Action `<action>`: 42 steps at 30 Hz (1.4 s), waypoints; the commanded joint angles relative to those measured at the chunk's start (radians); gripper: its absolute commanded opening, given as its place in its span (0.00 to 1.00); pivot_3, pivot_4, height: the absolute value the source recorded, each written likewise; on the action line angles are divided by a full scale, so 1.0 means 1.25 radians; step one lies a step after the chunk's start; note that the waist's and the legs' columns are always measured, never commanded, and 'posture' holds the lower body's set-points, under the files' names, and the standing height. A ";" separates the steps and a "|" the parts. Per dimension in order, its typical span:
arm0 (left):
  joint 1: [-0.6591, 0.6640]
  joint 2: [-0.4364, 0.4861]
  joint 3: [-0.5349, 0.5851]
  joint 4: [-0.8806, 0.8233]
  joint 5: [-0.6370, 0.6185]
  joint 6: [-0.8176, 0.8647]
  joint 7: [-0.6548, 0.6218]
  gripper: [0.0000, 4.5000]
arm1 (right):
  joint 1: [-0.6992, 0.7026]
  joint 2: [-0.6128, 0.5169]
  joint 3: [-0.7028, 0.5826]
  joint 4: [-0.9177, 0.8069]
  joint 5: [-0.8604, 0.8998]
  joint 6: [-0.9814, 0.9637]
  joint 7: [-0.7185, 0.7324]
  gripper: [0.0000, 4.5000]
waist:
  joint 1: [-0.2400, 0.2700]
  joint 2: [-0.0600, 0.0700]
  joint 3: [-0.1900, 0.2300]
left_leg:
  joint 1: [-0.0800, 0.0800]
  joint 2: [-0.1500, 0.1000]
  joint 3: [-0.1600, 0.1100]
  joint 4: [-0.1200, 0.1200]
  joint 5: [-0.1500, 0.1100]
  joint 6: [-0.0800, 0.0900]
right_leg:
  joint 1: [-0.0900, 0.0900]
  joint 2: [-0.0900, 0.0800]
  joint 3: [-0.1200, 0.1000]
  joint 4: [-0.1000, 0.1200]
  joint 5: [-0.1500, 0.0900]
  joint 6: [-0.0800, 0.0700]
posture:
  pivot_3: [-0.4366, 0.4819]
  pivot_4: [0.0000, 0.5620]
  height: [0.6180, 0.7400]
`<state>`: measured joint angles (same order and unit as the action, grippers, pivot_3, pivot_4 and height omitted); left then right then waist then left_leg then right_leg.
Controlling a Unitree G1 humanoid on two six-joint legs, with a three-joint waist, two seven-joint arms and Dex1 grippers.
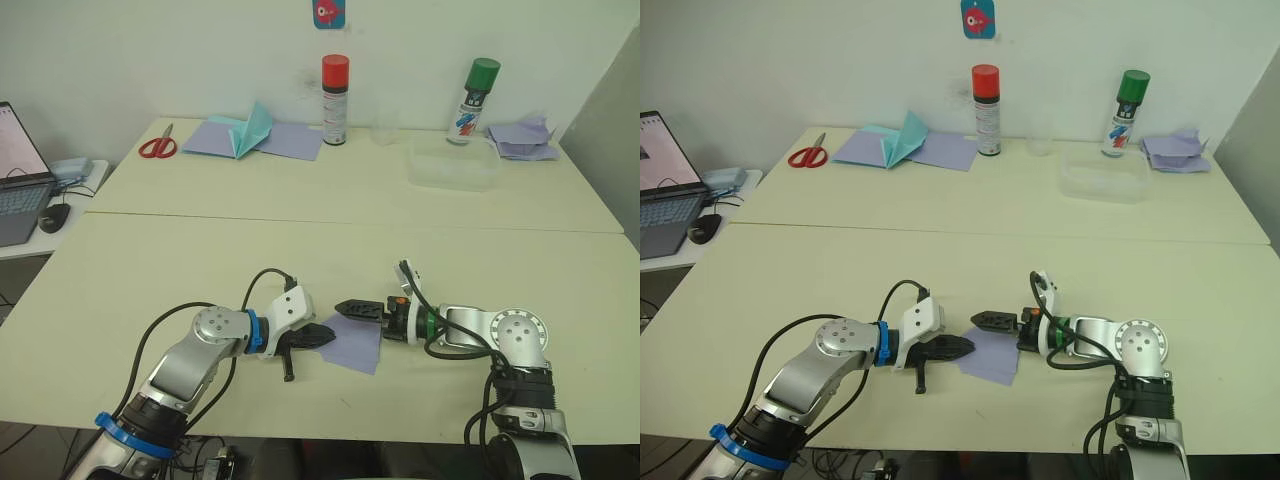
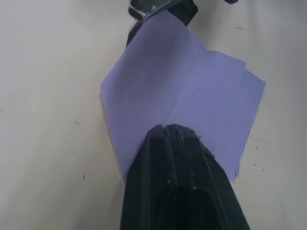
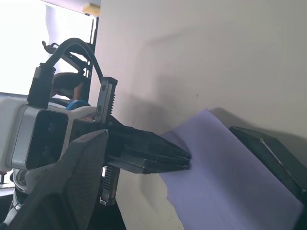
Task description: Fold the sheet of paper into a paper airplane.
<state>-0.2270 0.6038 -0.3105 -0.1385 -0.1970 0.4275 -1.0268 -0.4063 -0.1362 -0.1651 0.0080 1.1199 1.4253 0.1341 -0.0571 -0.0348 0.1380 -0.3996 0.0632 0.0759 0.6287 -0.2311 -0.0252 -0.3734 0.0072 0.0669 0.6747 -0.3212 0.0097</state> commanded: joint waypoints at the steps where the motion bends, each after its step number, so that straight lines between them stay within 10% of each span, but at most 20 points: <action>1: 0.034 0.010 -0.043 0.032 0.028 0.027 -0.004 0.00 | 0.001 0.001 0.043 0.016 -0.045 -0.024 0.039 0.86 | 0.000 0.000 0.000 | 0.000 0.000 0.000 0.000 0.000 0.000 | 0.000 0.000 0.000 0.000 0.000 0.000 | 0.48 0.27 1.00; 12: 0.054 0.033 -0.029 0.018 0.021 0.043 -0.004 0.00 | 0.026 -0.052 0.152 -0.052 -0.160 -0.125 0.182 0.00 | -0.001 0.000 0.001 | 0.000 0.000 0.000 -0.001 0.000 0.000 | -0.001 0.000 0.000 -0.001 0.000 0.000 | 0.48 0.27 1.00; 42: 0.103 0.124 0.039 -0.050 -0.049 0.136 0.014 0.00 | 0.065 -0.254 0.562 -0.054 -0.740 -0.961 0.685 0.00 | -0.001 0.000 0.006 | 0.000 0.001 0.001 -0.003 0.000 0.000 | -0.003 0.000 0.000 0.000 -0.001 -0.001 | 0.48 0.27 1.00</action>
<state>-0.1456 0.7213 -0.2301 -0.2502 -0.2925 0.5355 -1.0147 -0.3248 -0.4500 0.5258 -0.0706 0.2300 0.2613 0.9722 -0.0585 -0.0354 0.1461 -0.4000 0.0643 0.0774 0.6254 -0.2313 -0.0257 -0.3770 0.0072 0.0666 0.6741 -0.3222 0.0086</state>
